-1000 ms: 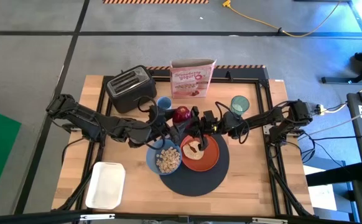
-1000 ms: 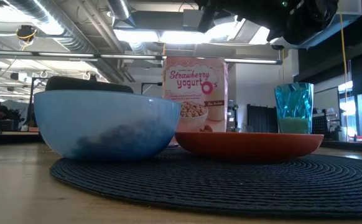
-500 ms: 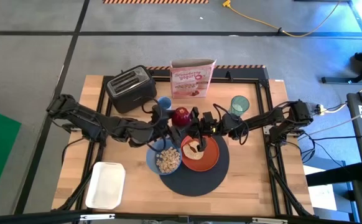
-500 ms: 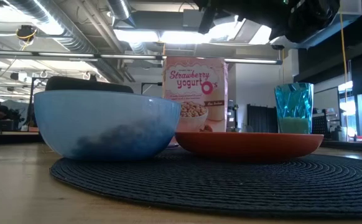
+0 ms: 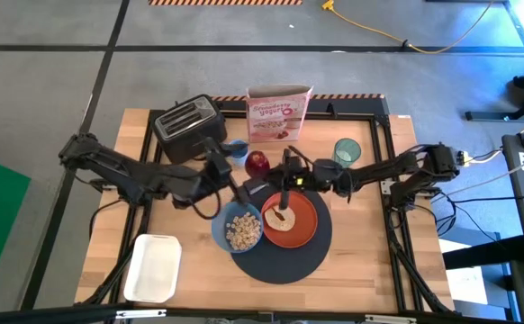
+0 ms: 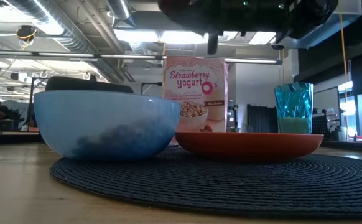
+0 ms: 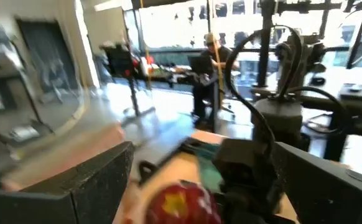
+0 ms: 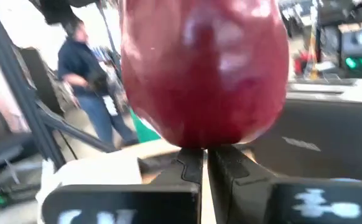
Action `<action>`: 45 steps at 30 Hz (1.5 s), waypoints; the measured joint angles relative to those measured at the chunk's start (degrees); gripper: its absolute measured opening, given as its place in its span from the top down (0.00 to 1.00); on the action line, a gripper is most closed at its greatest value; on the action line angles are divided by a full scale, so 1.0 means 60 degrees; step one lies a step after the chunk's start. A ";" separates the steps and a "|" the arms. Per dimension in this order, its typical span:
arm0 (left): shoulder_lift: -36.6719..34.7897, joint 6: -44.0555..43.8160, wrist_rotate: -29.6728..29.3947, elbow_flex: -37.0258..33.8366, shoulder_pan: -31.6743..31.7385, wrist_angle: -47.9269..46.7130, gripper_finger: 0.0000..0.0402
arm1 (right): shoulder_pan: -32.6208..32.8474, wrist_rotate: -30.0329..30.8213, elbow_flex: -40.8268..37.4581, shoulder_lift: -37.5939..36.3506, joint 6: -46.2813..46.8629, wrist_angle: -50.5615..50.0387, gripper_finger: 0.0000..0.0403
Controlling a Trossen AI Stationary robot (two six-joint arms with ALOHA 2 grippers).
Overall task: Arrange a breakfast setting
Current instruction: Put the red apple from the white bin on the orange plate
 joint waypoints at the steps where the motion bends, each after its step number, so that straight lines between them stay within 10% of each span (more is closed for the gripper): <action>1: -0.0110 0.0342 -0.0153 0.0000 -0.0056 0.0004 0.05 | -0.0088 0.0022 -0.0001 -0.0137 -0.0001 -0.0479 1.00; 15: -0.0403 -0.0464 -0.1585 0.0018 -0.0729 -0.5466 0.04 | -0.0787 -0.0495 0.1713 -0.1992 -0.0333 -1.0934 1.00; 23: 0.0262 -0.3346 -0.2299 0.0015 -0.0532 -0.8509 0.04 | -0.0117 0.3159 0.4376 -0.1704 -0.2515 -1.6967 1.00; 32: 0.0739 -0.4295 -0.3296 0.0015 -0.0539 -0.9885 0.04 | 0.1152 0.3850 0.4148 -0.1445 -0.5504 -1.7585 1.00; 45: 0.0732 -0.4530 -0.4364 0.0015 -0.0494 -1.0207 0.04 | 0.3809 0.7935 0.3498 0.0249 -0.9038 -1.8039 1.00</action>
